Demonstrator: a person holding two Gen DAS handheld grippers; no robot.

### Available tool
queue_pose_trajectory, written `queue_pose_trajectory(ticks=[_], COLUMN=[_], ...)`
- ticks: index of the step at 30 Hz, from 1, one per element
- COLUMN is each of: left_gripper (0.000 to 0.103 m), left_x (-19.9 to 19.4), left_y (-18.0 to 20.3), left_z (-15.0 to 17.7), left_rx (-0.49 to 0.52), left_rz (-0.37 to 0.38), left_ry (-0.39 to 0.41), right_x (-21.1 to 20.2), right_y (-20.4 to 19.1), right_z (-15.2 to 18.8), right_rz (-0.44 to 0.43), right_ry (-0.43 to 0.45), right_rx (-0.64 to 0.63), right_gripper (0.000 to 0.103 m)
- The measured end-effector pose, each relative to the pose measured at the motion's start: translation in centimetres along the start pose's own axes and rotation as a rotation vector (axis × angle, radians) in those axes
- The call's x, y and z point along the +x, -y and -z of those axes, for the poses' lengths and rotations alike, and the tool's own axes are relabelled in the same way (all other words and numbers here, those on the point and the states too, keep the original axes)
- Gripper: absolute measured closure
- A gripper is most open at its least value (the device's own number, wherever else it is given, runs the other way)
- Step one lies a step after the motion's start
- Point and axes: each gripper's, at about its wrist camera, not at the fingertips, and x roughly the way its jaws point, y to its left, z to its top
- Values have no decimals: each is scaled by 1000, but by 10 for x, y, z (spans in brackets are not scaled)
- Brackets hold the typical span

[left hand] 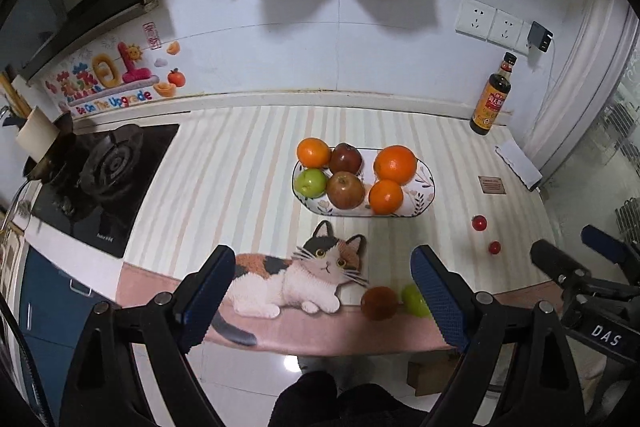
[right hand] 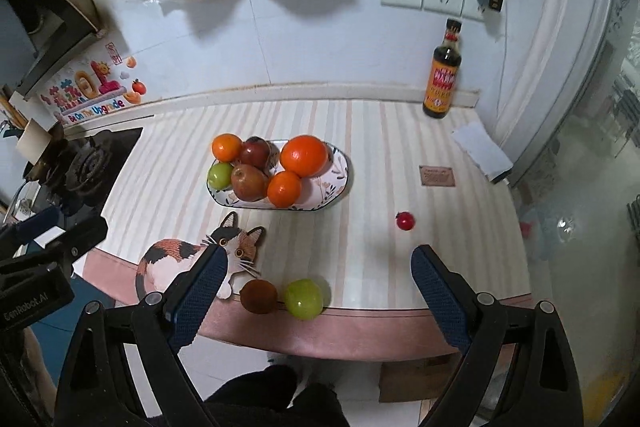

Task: Organize fruits
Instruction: 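Open both tools and pull them back from the plate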

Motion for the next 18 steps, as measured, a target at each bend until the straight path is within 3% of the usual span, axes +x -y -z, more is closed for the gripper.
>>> queue_pose_trajectory(ticks=[7,14,15,16,18], left_gripper=[13,13,12,3,0], left_x=[-19,-18,-14,-11,2], left_y=[8,9,10,11,11], left_z=[12,14,13,11,8], left_rx=[-5,-31,-27,-23,-19], left_rz=[-26,-4,-2,0,18], left_ry=[35,17,10,0,-31], right_x=[-24,-15,-13,-9,1], right_y=[7,13,14,15,17], right_z=[6,9,8,8,6], right_rz=[-41,-77,-79,-77,-71], right_ry=[22,-12,-16,-25,-47], right_rx=[1,30,36,43,57], right_gripper=[8,8,8,6,4])
